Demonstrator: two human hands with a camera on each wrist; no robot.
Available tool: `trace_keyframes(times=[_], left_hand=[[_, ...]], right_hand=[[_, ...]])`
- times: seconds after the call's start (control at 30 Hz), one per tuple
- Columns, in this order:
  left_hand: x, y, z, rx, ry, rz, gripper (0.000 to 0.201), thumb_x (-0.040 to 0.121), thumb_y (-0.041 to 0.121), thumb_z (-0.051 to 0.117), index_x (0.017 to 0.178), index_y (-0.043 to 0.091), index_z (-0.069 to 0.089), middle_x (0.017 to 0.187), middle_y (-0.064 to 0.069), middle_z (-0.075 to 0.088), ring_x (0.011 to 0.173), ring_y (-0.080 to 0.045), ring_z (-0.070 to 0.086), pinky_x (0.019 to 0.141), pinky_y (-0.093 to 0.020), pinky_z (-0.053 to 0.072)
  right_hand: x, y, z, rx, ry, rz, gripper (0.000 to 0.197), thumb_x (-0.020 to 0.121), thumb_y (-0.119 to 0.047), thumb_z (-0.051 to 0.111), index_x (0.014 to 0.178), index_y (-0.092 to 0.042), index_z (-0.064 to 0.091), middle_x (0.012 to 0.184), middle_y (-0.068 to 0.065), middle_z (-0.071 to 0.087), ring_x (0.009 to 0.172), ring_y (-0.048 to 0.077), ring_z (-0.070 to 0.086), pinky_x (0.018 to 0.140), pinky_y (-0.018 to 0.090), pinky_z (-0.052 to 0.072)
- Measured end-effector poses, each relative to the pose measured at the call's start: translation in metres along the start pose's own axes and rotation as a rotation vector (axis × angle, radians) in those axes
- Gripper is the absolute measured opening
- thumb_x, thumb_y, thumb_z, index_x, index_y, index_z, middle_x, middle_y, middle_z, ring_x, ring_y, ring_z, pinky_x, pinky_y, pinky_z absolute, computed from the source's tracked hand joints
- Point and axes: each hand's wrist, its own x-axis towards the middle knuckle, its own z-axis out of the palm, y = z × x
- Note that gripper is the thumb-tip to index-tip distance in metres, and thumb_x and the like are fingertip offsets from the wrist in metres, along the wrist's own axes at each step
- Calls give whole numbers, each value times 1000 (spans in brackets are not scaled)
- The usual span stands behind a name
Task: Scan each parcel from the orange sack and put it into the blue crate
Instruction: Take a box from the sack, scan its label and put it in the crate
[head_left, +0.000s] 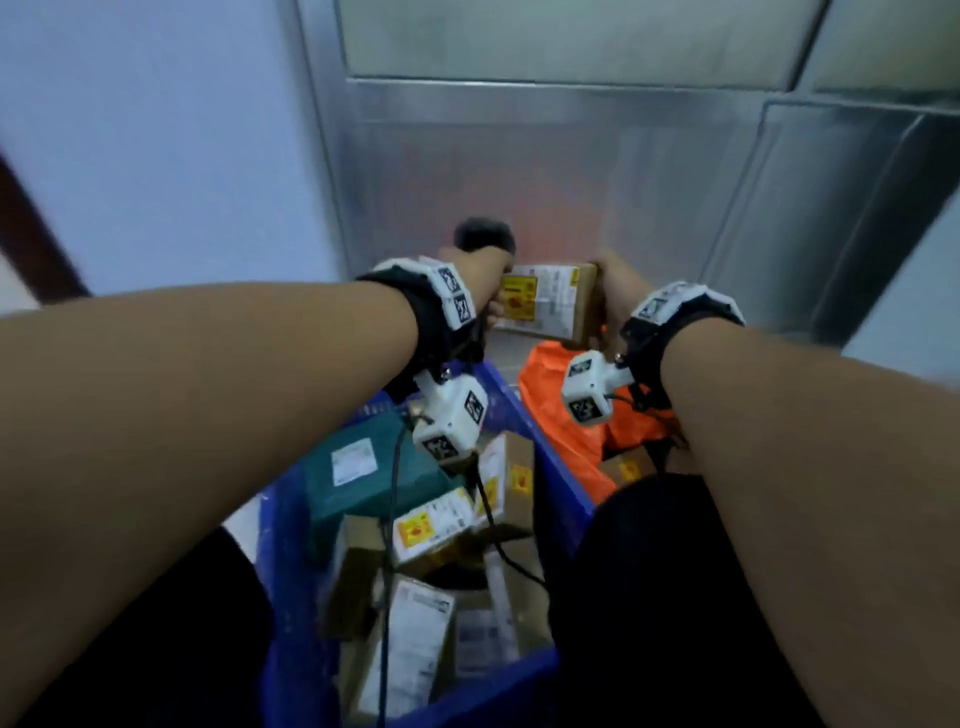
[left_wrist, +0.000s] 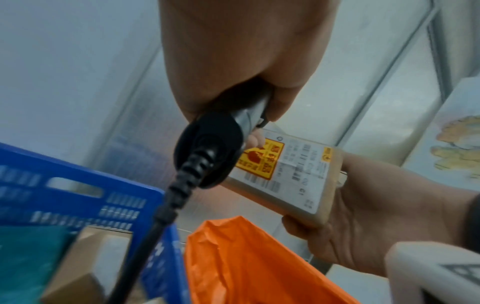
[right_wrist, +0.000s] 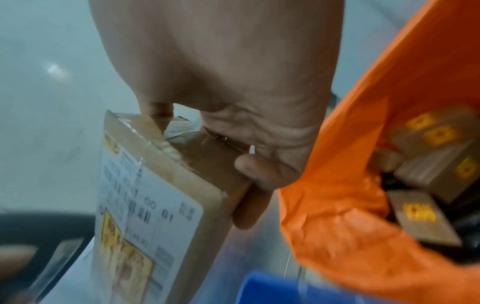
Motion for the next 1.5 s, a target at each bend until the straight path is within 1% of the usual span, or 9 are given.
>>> trace_keyframes(times=[0.33,0.43,0.57,0.7,0.9,1.03,1.2,1.33,1.5], left_hand=[[32,-111,-115,-190,352,-99,28,85,27,71,92,0,67,65,-10,62,50,-23,57,51,-31,52],[42,-94,-112,-153,366,-9,55,73,43,79,109,1,71,92,-13,73,80,-30,70,78,-42,61],[42,-100,-111,-67,376,-34,56,81,44,78,119,5,68,88,-6,71,88,-27,70,90,-39,58],[31,-104,-107,-101,357,-91,86,59,54,73,129,6,63,108,-14,73,97,-35,71,94,-45,57],[32,-106,-106,-154,327,-137,45,61,54,73,83,17,56,103,-13,73,94,-35,71,94,-47,56],[46,-112,-111,-261,360,-207,47,52,50,70,83,17,59,96,-11,75,89,-35,73,91,-49,57],[88,-132,-123,-368,382,-256,92,27,48,73,113,14,70,90,-10,79,83,-36,76,84,-50,60],[47,-109,-120,-330,408,-190,65,52,46,76,104,10,63,92,-9,75,87,-33,74,85,-45,60],[29,-89,-110,-207,397,-129,33,57,35,73,79,14,61,85,-9,75,82,-32,74,86,-48,61]], right_hand=[[27,19,82,-395,-114,-9,22,89,-38,51,77,-22,60,88,19,68,103,34,68,68,41,51],[39,19,111,-358,-132,71,51,73,-65,55,50,-19,54,58,-2,51,75,24,59,66,30,39],[23,11,138,-363,-114,33,53,90,-62,46,56,-22,44,36,-6,45,31,14,45,39,12,34],[10,20,142,-326,-122,37,43,91,-59,44,68,-23,50,46,-3,60,37,15,57,43,18,44],[-6,9,160,-425,-7,-42,66,79,-74,40,104,-20,69,95,7,74,87,28,69,77,37,47],[-18,3,181,-460,114,-272,100,62,-84,48,137,-18,49,132,7,57,116,33,57,99,51,45],[-17,9,189,-294,42,-386,79,65,-49,65,139,-27,49,130,2,55,112,25,59,96,48,52],[-7,12,180,-135,-18,-299,82,72,-20,73,145,-24,35,133,6,56,107,28,66,90,49,57],[12,13,167,-44,129,-251,54,76,-31,82,119,-13,55,98,4,73,81,21,74,80,42,61]])
